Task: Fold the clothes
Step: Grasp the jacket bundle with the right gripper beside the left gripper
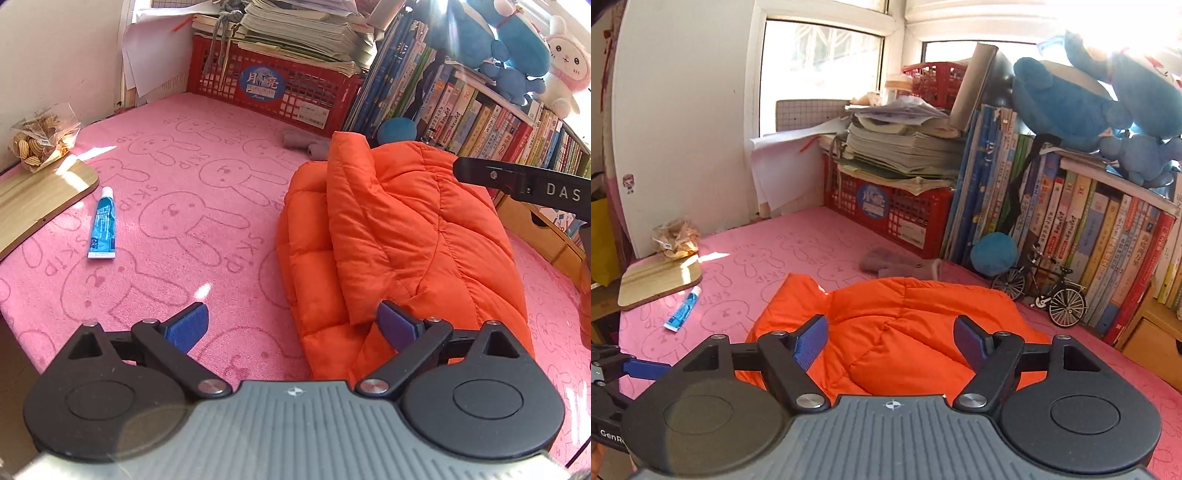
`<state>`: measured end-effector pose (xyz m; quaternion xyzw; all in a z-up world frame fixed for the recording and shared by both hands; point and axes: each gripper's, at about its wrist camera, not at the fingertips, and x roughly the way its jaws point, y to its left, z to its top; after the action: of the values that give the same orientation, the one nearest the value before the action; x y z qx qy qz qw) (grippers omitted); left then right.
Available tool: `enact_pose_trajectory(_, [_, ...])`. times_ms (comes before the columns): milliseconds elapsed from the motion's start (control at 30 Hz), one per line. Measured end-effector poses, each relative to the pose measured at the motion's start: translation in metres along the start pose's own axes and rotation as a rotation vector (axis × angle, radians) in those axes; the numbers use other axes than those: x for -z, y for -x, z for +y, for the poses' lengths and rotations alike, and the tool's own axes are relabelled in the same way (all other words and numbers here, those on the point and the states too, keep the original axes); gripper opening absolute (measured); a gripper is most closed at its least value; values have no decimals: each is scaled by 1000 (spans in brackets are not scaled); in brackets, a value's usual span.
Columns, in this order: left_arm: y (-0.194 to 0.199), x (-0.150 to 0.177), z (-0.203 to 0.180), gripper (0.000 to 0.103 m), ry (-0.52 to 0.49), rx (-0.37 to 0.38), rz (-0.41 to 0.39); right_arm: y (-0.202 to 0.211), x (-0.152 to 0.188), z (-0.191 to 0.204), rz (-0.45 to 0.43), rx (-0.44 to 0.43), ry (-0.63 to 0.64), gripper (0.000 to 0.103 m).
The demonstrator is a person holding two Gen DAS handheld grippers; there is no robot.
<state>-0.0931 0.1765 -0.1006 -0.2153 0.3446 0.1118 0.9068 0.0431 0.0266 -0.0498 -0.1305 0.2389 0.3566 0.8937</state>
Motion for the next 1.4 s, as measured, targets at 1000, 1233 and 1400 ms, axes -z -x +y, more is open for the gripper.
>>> enact_pose_trajectory(1000, [-21,17,-3,30,88,481,158,-109,-45,63,423,-101,68,14])
enact_pose_trajectory(1233, [-14,17,-9,29,4,480,187,-124,-51,72,462,-118,75,16])
enact_pose_trajectory(1400, [-16,-18,6,60,143,513,86,-105,-60,68,546,-151,119,86])
